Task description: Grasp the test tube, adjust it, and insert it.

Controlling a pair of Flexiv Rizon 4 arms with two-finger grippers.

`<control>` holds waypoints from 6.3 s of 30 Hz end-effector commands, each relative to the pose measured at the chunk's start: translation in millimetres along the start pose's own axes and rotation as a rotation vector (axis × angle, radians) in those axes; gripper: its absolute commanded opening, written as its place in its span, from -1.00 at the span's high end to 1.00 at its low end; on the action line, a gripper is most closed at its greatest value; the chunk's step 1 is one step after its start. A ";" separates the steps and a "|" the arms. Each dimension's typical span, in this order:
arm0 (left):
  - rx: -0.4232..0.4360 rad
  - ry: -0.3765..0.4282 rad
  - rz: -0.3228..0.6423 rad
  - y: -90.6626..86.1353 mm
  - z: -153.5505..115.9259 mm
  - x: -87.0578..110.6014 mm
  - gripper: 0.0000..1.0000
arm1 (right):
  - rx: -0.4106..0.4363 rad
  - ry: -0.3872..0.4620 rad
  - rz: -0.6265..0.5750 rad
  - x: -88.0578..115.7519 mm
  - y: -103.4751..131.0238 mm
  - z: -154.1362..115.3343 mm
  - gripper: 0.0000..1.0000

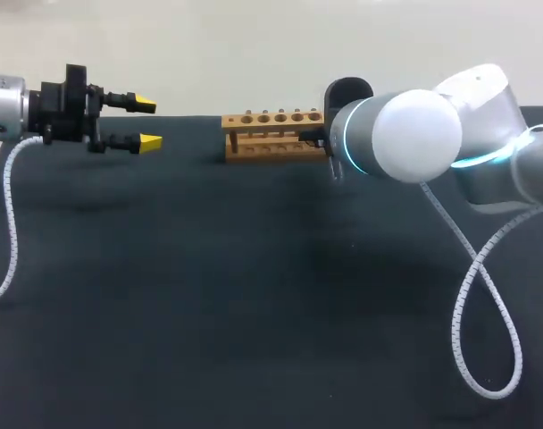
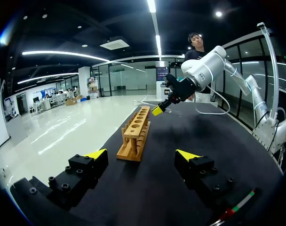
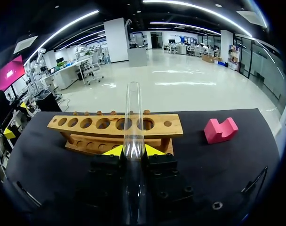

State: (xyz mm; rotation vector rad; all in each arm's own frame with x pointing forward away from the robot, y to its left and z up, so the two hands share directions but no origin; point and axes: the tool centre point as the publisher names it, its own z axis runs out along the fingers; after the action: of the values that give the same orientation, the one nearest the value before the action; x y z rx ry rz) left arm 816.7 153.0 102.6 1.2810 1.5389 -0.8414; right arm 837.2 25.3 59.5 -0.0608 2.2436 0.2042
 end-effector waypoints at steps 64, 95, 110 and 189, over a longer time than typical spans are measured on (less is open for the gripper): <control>0.000 -0.002 0.003 0.3 0.0 1.1 -1.00 | 0.034 0.043 0.124 23.5 -10.1 -13.6 1.00; 0.000 -0.002 0.003 0.3 0.0 1.1 -1.00 | 0.111 -0.206 0.161 13.9 -30.7 -70.2 1.00; 0.000 -0.002 0.003 0.3 0.0 1.1 -1.00 | 0.097 -0.256 0.167 7.6 -33.6 -87.3 1.00; 0.000 -0.002 0.003 0.3 0.0 1.1 -1.00 | 0.078 0.090 0.015 -0.3 -2.9 -20.2 1.00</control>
State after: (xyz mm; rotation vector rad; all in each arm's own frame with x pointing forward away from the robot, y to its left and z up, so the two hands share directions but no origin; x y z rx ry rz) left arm 816.7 152.9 102.6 1.2810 1.5389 -0.8414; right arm 816.9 14.8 73.9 -0.0095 2.3298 0.1244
